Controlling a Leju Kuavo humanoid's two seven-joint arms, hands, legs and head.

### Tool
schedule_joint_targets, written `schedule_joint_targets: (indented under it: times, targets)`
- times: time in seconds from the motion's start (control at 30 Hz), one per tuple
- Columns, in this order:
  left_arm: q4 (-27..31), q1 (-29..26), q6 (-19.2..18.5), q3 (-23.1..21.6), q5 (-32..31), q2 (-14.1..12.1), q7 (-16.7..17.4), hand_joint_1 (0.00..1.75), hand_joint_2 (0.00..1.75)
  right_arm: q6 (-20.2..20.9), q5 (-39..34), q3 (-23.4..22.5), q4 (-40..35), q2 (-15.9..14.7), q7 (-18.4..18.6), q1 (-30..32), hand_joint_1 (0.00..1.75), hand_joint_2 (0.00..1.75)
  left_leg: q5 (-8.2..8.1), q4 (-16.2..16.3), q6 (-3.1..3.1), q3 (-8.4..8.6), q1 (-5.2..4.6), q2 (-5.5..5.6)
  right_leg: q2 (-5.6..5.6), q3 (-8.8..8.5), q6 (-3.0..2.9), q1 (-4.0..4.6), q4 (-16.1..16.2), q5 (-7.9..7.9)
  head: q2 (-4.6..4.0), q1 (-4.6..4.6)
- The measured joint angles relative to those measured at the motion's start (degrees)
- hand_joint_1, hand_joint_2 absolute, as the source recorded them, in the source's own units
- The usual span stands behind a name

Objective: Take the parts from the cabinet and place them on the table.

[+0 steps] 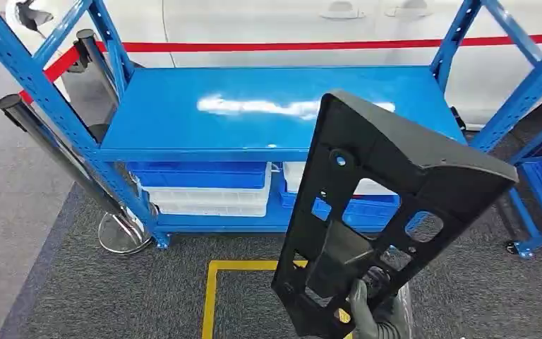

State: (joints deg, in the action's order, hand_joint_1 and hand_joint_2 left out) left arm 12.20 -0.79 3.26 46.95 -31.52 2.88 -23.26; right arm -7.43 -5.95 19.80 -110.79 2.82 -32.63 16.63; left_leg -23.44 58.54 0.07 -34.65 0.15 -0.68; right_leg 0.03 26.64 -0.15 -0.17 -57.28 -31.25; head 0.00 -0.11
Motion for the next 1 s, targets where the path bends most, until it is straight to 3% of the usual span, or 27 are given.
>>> schedule_joint_targets:
  times: [0.07,0.1,0.13,0.2,0.23,0.27,0.3,0.37,0.4,0.43,0.47,0.53,0.57,0.6,0.63,0.7,0.73,0.77,0.8,0.87,0.9,0.93,0.97,1.0]
  targets:
    - [0.0,-0.2,-0.02,0.24,0.04,-0.04,0.07,0.0,0.0,0.0,0.0,0.0,0.0,0.02,0.04,0.11,1.75,1.75,0.75,-0.1,-0.82,-0.47,0.1,0.12,-0.16,0.76,-1.1,-0.14,0.34,1.28,0.0,0.04]
    - [0.0,-0.19,-0.06,0.26,-0.15,-0.04,0.09,0.0,0.0,0.02,0.0,0.0,0.0,0.02,0.02,0.04,1.75,1.75,-1.38,1.07,-1.12,-0.96,0.43,0.24,-0.53,1.46,-1.61,-0.27,0.36,1.99,0.0,-0.02]
    - [0.0,-0.28,-0.11,0.28,-0.35,-0.04,0.09,0.0,0.0,0.04,0.0,0.0,-0.02,0.09,0.02,0.06,1.75,1.75,-4.89,3.41,-1.32,-1.82,0.44,0.26,-0.51,2.35,-2.11,-0.26,0.35,2.61,0.0,-0.15]
    - [0.0,-0.24,-0.22,0.55,-0.96,-0.15,0.11,0.0,0.0,0.18,0.09,0.0,-0.15,0.2,0.0,0.12,1.75,1.75,-11.71,11.44,-1.74,-3.72,0.52,0.26,-0.53,4.23,-2.25,-0.07,0.29,4.11,0.0,-0.28]
    - [0.0,-0.19,-0.35,0.63,-1.18,-0.17,0.11,0.0,0.0,0.18,0.2,0.0,-0.15,0.2,-0.02,0.12,1.75,1.75,-13.0,15.13,-1.85,-4.15,0.51,0.26,-0.54,5.29,-2.25,0.0,0.18,4.86,0.0,-0.33]
    - [0.0,-0.17,-0.39,0.7,-1.37,-0.17,0.11,0.0,0.0,0.2,0.41,0.0,-0.15,0.2,-0.02,0.13,1.75,1.75,-12.26,16.9,-1.87,-3.77,0.51,0.26,-0.54,6.33,-2.17,0.05,0.02,5.6,0.0,-0.33]
    - [0.0,-0.17,-0.41,0.76,-1.51,-0.17,0.11,0.0,0.0,0.2,0.59,0.0,-0.15,0.2,-0.06,0.13,1.75,1.75,-10.05,16.64,-1.81,-2.46,0.51,0.26,-0.58,7.4,-2.1,0.07,-0.19,6.24,0.0,-0.31]
    - [0.0,-0.17,-0.52,0.96,-2.01,-0.26,0.11,0.0,0.0,0.24,1.05,0.02,-0.22,0.2,-0.15,0.14,1.75,1.75,-5.5,10.33,-1.47,3.2,0.49,0.27,-0.58,9.43,-1.84,0.09,-0.84,7.42,0.0,-0.35]
    - [0.04,-0.05,-0.59,1.16,-2.19,-0.35,0.09,0.0,0.0,0.24,1.2,0.02,-0.37,0.2,-0.17,0.14,1.75,1.75,-5.72,4.89,-1.06,7.34,0.45,0.37,-0.56,10.07,-1.66,0.07,-1.22,7.95,0.0,-0.35]
    - [0.22,0.1,-0.66,1.33,-2.25,-0.44,0.09,0.0,0.0,0.24,1.33,0.04,-0.5,0.2,-0.22,0.16,1.75,1.75,-8.32,-1.12,-0.6,11.11,0.07,0.41,-0.56,10.5,-1.3,0.32,-1.49,8.35,0.0,-0.35]
    - [0.31,0.25,-0.74,1.55,-2.25,-0.46,0.07,0.0,0.0,0.24,1.4,0.07,-0.63,0.2,-0.24,0.12,1.75,1.75,-9.19,-3.66,-0.43,12.09,-0.01,0.42,-0.74,10.53,-0.94,0.26,-1.55,8.77,0.0,-0.28]
    - [0.31,0.14,-0.81,1.73,-2.29,-0.48,0.07,0.0,0.0,0.3,1.51,0.13,-0.72,0.22,-0.31,0.12,1.75,1.75,-8.45,-3.0,0.22,11.31,-0.4,0.41,-0.91,10.49,-0.26,-0.07,-0.98,10.2,0.0,-0.57]
    - [0.31,-0.04,-0.9,1.77,-2.32,-0.5,0.07,0.0,0.0,0.31,1.53,0.15,-0.79,0.2,-0.28,0.23,1.75,1.75,-7.46,-3.47,0.65,10.83,-0.16,0.35,-0.83,10.61,0.21,0.17,-0.73,10.93,0.0,-0.33]
    - [0.31,0.03,-0.98,1.86,-2.47,-0.48,0.07,0.0,0.0,0.28,1.53,0.11,-0.79,0.2,-0.26,0.28,1.75,1.75,-6.53,-3.62,1.01,10.23,0.19,-0.24,-0.41,11.12,0.43,-0.2,-1.41,9.4,0.0,-0.44]
    - [0.31,0.05,-1.11,1.92,-2.78,-0.48,0.09,0.0,0.0,0.28,1.53,0.13,-0.83,0.2,-0.22,0.32,1.75,1.75,-5.86,-3.64,1.46,9.3,0.16,-0.1,-0.29,11.85,0.67,-0.17,-3.27,5.79,0.0,-0.14]
    - [0.33,0.02,-1.33,2.1,-3.17,-0.48,0.09,0.0,0.0,0.17,1.55,0.13,-0.85,0.2,-0.02,0.36,1.75,1.75,-4.36,-3.55,1.72,7.37,0.13,-0.23,-0.29,13.49,1.07,-0.3,-11.06,-1.69,0.0,0.04]
    - [0.33,0.01,-1.42,2.16,-3.32,-0.48,0.09,0.0,0.0,0.09,1.55,0.13,-0.85,0.2,0.07,0.39,1.75,1.75,-3.56,-3.48,1.71,6.3,0.09,-0.27,-0.28,13.96,1.28,-0.35,-15.04,-3.61,0.0,0.07]
    - [0.33,0.03,-1.44,2.25,-3.45,-0.48,0.09,0.0,0.0,-0.11,1.53,0.13,-0.85,0.2,0.13,0.38,1.75,1.75,-2.82,-3.24,1.63,5.22,0.07,-0.3,-0.28,13.97,1.44,-0.43,-17.86,-3.15,0.0,0.06]
    - [0.33,0.03,-1.46,2.4,-3.89,-0.48,0.09,0.0,0.0,-0.24,1.51,0.11,-0.85,0.2,0.2,0.39,1.75,1.75,-2.12,-2.88,1.49,4.08,0.07,-0.32,-0.29,13.11,1.48,-0.53,-18.5,-0.97,0.0,0.07]
    - [0.42,0.0,-1.55,3.01,-4.46,-0.48,0.09,0.0,0.0,-0.31,1.33,0.13,-0.85,0.2,0.39,0.39,1.75,1.75,-1.12,-1.91,1.17,1.68,0.09,-0.35,-0.29,8.49,1.3,-0.66,-13.99,3.33,0.0,0.04]
    - [0.42,0.02,-1.6,3.17,-4.55,-0.48,0.09,0.0,0.0,-0.28,1.14,0.11,-0.9,0.2,0.44,0.39,1.75,1.75,-0.69,-1.33,0.95,0.71,0.11,-0.29,-0.29,4.49,1.13,-0.68,-8.97,3.4,0.0,0.06]
    - [0.5,-0.01,-1.62,3.19,-4.76,-0.48,0.09,0.0,0.0,-0.26,0.98,0.13,-0.96,0.2,0.52,0.33,1.75,1.75,-0.41,-0.74,0.61,0.04,-0.1,-0.23,-0.26,0.19,0.81,-0.52,-3.28,0.84,0.0,0.04]
    - [0.52,-0.07,-1.62,3.23,-5.09,-0.48,0.09,0.0,0.0,-0.26,0.92,0.13,-1.12,0.2,0.57,0.33,1.75,1.75,-0.09,-0.33,0.27,-0.31,-0.15,-0.11,-0.21,-1.67,0.44,-0.31,0.6,-0.94,0.0,-0.11]
    - [0.52,-0.06,-1.62,3.39,-5.2,-0.48,0.07,0.0,0.0,-0.24,0.79,0.13,-1.2,0.2,0.63,0.42,1.75,1.75,0.54,-0.34,-0.09,-0.42,-0.1,-0.14,-0.22,-1.12,0.09,-0.12,0.38,-0.8,0.0,-0.11]
